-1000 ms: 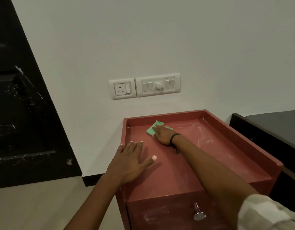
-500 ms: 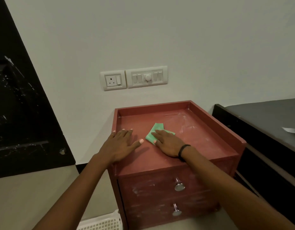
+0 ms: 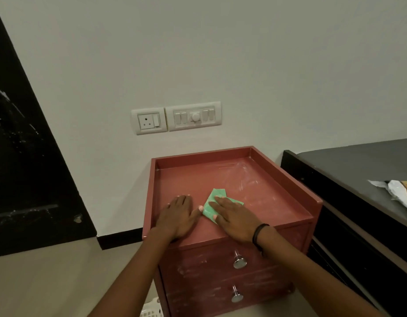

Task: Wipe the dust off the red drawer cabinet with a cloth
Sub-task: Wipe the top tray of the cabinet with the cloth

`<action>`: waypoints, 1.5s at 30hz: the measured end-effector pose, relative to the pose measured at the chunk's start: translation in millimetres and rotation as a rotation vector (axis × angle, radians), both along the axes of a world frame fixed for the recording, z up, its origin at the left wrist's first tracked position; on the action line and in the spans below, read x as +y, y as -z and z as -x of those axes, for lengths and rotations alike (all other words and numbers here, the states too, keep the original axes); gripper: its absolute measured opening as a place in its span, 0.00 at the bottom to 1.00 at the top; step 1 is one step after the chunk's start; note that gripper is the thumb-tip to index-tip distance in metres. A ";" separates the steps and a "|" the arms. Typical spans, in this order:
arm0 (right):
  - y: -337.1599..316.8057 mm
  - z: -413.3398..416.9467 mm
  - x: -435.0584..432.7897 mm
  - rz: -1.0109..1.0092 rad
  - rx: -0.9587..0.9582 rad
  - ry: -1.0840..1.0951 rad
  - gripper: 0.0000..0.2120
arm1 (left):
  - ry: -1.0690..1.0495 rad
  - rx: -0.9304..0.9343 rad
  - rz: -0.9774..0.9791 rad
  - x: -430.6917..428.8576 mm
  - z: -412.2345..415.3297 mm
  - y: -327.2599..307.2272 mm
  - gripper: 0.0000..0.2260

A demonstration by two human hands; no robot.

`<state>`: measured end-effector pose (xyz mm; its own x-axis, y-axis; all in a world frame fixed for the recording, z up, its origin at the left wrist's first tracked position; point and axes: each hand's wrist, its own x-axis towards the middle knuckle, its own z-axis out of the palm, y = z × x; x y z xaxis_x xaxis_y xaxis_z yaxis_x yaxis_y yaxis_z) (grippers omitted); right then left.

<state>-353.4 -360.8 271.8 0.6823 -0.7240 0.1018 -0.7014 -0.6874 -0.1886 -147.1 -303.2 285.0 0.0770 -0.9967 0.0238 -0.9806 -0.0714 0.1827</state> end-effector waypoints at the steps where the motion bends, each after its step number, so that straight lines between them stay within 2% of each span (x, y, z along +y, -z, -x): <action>1: -0.9 -4.9 -11.8 -0.013 0.009 0.002 0.25 | -0.009 0.001 0.004 -1.1 1.6 5.8 0.32; 12: -25.1 -85.7 -170.9 -0.083 0.105 0.082 0.25 | -0.056 0.005 0.079 -10.6 -0.7 28.6 0.33; 16: -26.8 -98.3 -202.5 -0.092 0.064 0.069 0.25 | -0.056 -0.017 0.079 -13.7 -4.0 30.3 0.33; 21: -19.0 -74.7 -177.1 -0.063 0.088 0.084 0.24 | -0.052 0.007 0.051 -11.5 -0.1 24.8 0.32; 29: -1.1 43.5 -32.1 -0.022 -0.012 0.053 0.24 | -0.046 0.032 0.032 -5.3 3.5 15.1 0.33; 34: 11.0 78.6 21.0 0.023 -0.043 0.070 0.25 | -0.052 0.038 0.035 -5.6 2.9 16.0 0.33; 38: 7.6 67.9 -2.8 0.000 -0.044 0.092 0.24 | -0.054 0.034 0.034 -7.7 3.4 17.2 0.33; 45: -11.7 -0.1 -137.5 -0.056 0.045 0.138 0.25 | -0.060 0.030 0.049 -8.5 3.4 19.5 0.32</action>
